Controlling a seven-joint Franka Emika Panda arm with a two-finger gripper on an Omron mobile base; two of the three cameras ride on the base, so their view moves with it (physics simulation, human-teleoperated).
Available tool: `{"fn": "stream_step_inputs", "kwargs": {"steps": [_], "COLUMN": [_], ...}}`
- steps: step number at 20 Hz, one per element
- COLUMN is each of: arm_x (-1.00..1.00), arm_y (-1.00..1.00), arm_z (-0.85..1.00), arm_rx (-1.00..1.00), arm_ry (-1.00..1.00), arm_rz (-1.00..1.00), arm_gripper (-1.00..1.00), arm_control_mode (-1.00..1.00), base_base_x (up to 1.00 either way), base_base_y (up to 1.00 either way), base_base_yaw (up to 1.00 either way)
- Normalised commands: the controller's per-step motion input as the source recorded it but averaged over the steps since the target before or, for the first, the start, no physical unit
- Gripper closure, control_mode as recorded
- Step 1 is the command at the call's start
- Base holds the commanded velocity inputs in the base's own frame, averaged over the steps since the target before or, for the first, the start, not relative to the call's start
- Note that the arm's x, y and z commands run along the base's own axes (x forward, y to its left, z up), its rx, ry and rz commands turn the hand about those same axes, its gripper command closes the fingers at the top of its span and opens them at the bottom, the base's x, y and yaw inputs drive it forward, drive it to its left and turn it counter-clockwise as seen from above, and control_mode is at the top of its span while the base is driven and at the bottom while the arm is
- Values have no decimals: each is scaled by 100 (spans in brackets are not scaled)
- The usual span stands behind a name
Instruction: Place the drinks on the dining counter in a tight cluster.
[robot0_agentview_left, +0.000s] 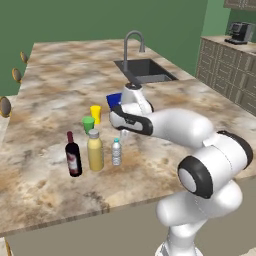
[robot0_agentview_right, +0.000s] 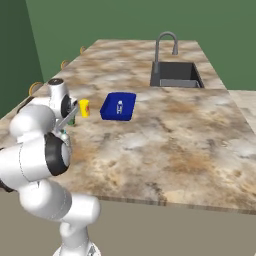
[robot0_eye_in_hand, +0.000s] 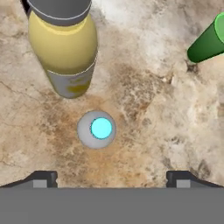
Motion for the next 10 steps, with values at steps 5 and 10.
{"fn": "stream_step_inputs", "kwargs": {"steps": [5, 10], "arm_x": [-22, -49], "arm_y": [-54, -70], "arm_z": [14, 13], "arm_rx": [8, 10], "arm_ry": [-2, 2], "arm_rz": [-38, -47], "arm_gripper": [-100, -100], "arm_control_mode": [-100, -100], "base_base_x": [0, 0], "base_base_y": [0, 0], "base_base_yaw": [0, 0]}}
